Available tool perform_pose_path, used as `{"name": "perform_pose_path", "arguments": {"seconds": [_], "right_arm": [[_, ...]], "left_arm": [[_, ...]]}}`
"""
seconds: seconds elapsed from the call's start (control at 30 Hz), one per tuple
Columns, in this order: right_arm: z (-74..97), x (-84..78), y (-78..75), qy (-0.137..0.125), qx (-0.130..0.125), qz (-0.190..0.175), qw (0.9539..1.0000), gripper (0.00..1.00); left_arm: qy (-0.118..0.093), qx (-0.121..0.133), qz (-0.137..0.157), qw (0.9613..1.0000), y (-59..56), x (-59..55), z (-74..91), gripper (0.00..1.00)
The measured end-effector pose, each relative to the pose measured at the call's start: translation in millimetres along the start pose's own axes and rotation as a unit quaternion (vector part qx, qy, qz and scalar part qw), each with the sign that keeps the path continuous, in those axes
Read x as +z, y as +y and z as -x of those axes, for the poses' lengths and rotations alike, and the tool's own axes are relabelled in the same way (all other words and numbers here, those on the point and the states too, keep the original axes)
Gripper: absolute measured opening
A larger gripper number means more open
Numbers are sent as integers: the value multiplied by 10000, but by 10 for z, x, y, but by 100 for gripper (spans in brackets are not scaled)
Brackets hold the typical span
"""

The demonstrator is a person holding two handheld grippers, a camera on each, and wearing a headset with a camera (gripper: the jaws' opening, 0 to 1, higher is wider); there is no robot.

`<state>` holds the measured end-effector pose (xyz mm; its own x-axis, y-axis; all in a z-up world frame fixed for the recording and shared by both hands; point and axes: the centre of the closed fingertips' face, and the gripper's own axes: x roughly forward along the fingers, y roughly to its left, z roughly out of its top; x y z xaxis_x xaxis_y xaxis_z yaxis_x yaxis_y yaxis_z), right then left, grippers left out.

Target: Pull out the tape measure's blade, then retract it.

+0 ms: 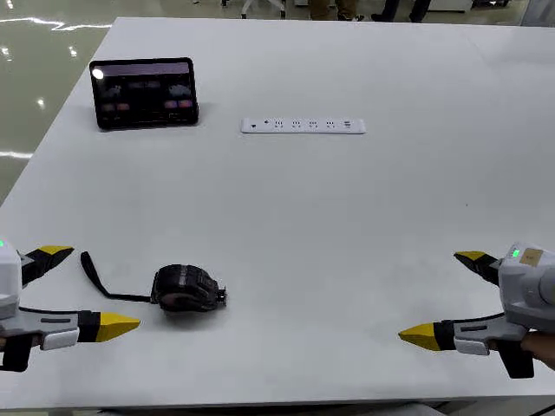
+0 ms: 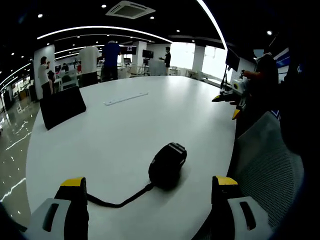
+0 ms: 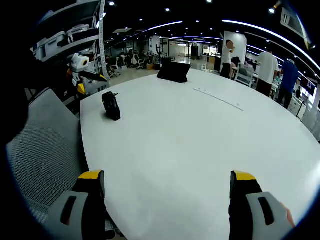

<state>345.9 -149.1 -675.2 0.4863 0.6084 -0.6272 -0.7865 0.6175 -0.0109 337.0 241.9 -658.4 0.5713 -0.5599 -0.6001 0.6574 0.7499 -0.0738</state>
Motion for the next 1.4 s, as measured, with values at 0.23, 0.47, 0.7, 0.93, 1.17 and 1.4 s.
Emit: {"name": "perform_pose_path", "arguments": {"seconds": [0.23,0.47,0.7,0.93,1.17,1.4], "right_arm": [[-187,233,75,-172,116,237,9995,100],[-458,438,208,-520,518,353,9967,100],[-755,400,432,-242,977,526,9935,100],[-945,559,539,-246,1155,692,9906,100],[-1146,708,722,-162,1431,1067,9838,100],[-1252,967,898,-338,1590,1124,9803,100]], "left_arm": [[235,-201,-452,9985,-1,196,-135,99],[656,-635,-1065,9901,-144,240,-289,97],[1070,-859,-1496,9792,-207,222,-430,93],[1552,-1227,-1933,9610,-362,62,-575,85],[1959,-1434,-2342,9414,-424,-24,-681,81],[1971,-1607,-2465,9352,-496,105,-669,74]]}}
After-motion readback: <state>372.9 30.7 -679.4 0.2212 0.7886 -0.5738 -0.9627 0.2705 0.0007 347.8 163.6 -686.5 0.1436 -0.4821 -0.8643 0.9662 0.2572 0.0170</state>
